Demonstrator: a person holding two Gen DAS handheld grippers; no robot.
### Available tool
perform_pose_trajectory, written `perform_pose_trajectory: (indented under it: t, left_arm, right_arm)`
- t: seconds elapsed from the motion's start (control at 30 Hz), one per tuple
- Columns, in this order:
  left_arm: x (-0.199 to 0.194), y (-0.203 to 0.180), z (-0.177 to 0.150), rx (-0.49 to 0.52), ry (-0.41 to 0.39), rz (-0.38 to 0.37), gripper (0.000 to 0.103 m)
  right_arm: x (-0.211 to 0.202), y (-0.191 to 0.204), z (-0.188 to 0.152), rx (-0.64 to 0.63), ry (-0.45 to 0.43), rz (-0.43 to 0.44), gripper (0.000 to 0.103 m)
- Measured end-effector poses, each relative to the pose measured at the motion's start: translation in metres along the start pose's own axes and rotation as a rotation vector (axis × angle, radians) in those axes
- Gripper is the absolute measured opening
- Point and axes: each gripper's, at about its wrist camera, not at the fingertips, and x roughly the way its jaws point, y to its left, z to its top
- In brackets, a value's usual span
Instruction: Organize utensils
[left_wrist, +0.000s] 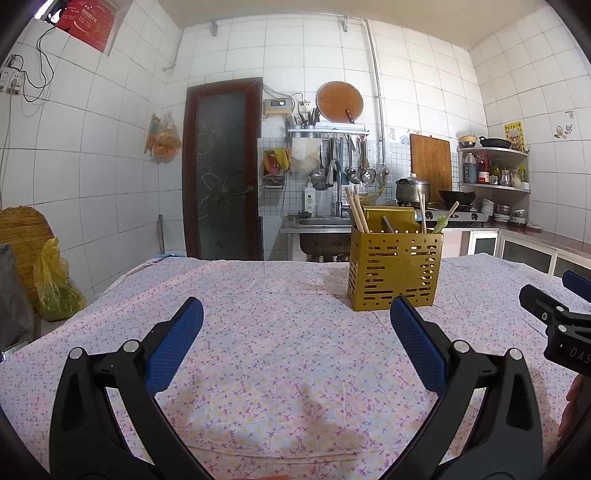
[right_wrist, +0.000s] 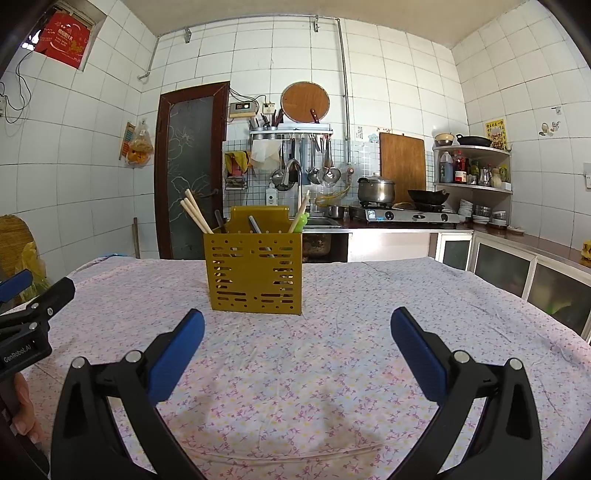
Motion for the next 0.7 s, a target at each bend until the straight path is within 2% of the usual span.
perform_pose_trajectory:
  t: [0.7]
  left_arm:
    - [0.0011,0.0016,-0.0014,-0.003,-0.002,0.000,0.098]
  right_arm:
    - [-0.0007,-0.0002,-0.0004,-0.001,0.001,-0.001,0.099]
